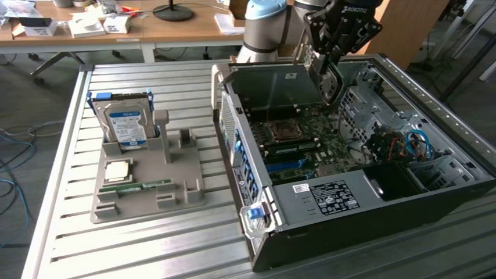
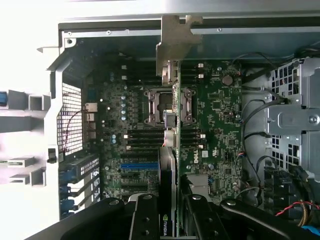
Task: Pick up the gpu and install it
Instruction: 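Pick up the gpu and move the gpu toward the slot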
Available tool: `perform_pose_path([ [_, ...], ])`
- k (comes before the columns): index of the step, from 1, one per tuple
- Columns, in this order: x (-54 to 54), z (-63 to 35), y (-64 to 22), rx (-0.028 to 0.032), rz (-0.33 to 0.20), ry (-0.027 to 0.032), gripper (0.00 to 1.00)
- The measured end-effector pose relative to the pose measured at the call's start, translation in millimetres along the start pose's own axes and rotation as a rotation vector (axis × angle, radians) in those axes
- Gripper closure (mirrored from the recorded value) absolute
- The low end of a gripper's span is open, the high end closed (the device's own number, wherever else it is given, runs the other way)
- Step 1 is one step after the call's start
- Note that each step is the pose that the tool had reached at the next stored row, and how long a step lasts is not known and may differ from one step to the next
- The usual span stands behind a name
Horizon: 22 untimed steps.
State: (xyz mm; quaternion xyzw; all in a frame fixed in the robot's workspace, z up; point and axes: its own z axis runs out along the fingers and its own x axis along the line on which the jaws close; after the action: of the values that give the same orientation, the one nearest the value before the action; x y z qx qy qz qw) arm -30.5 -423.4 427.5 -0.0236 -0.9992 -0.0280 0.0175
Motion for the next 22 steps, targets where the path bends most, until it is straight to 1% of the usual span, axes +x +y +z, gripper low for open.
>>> perform_pose_path([
  [6,-0.8,0.0,0.0,-0.0001,0.0,0.0,0.74],
  [14,-14.0,-0.4,0.7,0.0,0.0,0.0,0.74],
  [22,-16.2,-0.5,0.8,-0.0002,0.0,0.0,0.74],
])
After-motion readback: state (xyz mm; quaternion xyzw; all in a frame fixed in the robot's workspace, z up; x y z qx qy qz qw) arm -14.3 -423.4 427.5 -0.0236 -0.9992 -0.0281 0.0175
